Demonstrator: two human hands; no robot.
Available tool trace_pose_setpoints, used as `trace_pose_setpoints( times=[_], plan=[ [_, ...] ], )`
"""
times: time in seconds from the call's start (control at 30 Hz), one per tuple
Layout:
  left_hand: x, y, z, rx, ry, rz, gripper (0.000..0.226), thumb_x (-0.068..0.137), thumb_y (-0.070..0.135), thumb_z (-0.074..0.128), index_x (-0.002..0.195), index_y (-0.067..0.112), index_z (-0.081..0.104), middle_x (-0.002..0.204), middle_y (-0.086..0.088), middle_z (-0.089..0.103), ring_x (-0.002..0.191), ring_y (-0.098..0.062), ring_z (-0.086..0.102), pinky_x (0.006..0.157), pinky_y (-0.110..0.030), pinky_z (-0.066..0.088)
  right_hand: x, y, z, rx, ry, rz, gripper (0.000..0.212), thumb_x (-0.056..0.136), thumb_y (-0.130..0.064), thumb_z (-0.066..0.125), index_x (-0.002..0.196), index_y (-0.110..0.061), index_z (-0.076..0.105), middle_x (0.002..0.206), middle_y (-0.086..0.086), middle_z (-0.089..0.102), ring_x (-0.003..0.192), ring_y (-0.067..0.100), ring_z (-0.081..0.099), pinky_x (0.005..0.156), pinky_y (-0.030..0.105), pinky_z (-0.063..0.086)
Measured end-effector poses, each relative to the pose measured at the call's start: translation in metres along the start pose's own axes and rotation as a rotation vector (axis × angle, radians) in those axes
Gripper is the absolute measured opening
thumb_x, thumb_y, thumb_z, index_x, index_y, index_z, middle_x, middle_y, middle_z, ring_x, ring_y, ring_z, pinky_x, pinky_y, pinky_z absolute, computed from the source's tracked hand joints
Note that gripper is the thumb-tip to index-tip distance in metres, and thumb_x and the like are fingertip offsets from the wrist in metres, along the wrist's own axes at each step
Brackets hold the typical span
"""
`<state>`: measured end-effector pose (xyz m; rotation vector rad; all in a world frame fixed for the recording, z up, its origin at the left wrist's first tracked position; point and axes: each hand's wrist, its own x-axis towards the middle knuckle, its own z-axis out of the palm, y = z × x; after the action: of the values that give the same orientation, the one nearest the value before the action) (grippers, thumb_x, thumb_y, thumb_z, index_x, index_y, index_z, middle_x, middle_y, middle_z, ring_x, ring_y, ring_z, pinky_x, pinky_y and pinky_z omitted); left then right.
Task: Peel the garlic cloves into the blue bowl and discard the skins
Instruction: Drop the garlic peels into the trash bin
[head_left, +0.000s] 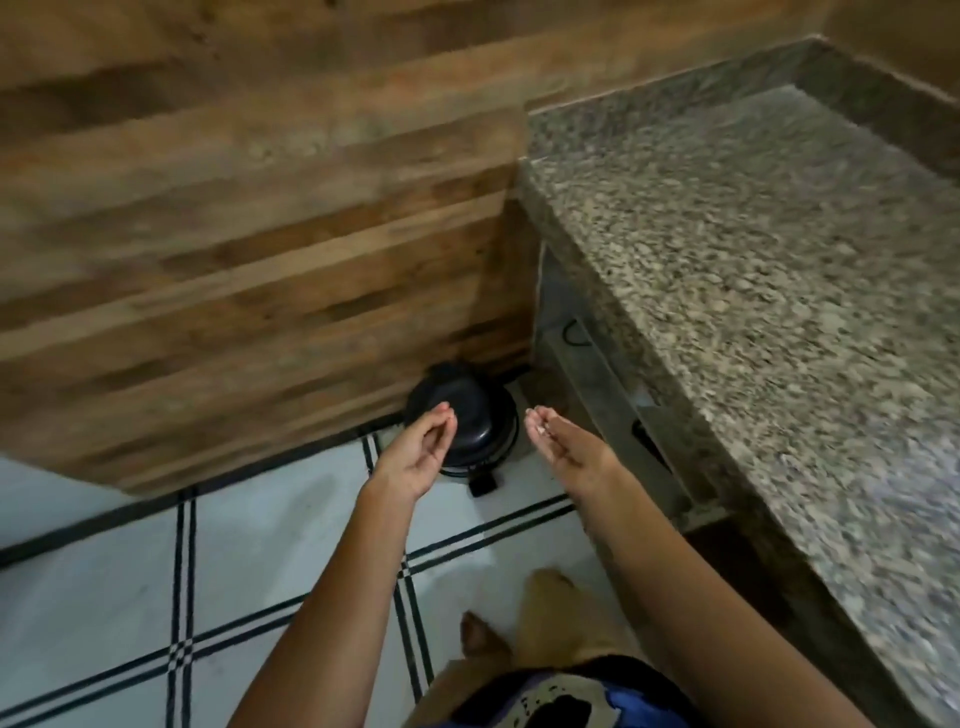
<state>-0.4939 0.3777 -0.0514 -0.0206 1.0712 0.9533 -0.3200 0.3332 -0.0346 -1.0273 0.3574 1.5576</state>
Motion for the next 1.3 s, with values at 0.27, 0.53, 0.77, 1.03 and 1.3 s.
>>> trace_pose_setpoints(
  times=[0.27,0.53,0.77,1.03,1.3],
  plan=[
    [0.039,0.041,-0.011,-0.103,0.047,0.043,0.009,0.089,-0.007,0.054,0.089,-0.003,0.063,0.074,-0.012,0.069,0.082,-0.017,0.063,0.068,-0.022,0.058,0.057,0.015,0.051,-0.077,0.041,0.039,0.039,0.099,-0.002,0.034,0.137,0.006,0.036,0.142,0.020,0.040,0.133,0.027,0.038,0.111,0.027,0.024],
    [0.084,0.062,-0.003,-0.096,0.126,0.007,0.008,0.089,-0.006,0.055,0.091,-0.003,0.062,0.071,-0.012,0.070,0.082,-0.017,0.063,0.088,-0.025,0.051,0.104,0.020,0.062,-0.226,0.074,0.063,0.016,0.098,-0.004,0.038,0.089,-0.005,0.051,0.143,0.016,0.040,0.129,0.024,0.044,0.100,0.023,0.041],
    [0.168,0.030,-0.032,-0.167,0.187,-0.095,0.018,0.092,-0.003,0.051,0.108,-0.004,0.060,0.120,-0.017,0.060,0.102,-0.022,0.061,0.085,-0.028,0.055,0.189,0.038,0.029,-0.266,0.135,0.141,0.037,0.095,0.003,0.041,0.132,0.012,0.040,0.110,0.024,0.059,0.090,0.023,0.065,0.067,0.020,0.054],
    [0.390,-0.019,-0.096,0.252,0.242,-0.071,0.038,0.097,-0.009,0.032,0.135,-0.009,0.039,0.125,-0.017,0.052,0.112,-0.023,0.056,0.097,-0.026,0.040,0.415,0.092,-0.008,-0.655,0.201,0.164,0.037,0.099,-0.012,0.039,0.134,0.000,0.041,0.136,0.013,0.046,0.129,0.030,0.041,0.098,0.032,0.039],
    [0.477,-0.039,-0.114,1.225,0.452,0.409,0.014,0.079,0.008,0.070,0.073,0.014,0.059,0.090,-0.007,0.066,0.087,-0.023,0.064,0.076,-0.021,0.047,0.517,0.106,-0.039,-1.164,0.207,-0.096,0.007,0.085,-0.010,0.065,0.078,-0.006,0.067,0.102,0.022,0.067,0.085,0.033,0.066,0.085,0.045,0.053]
  ],
)
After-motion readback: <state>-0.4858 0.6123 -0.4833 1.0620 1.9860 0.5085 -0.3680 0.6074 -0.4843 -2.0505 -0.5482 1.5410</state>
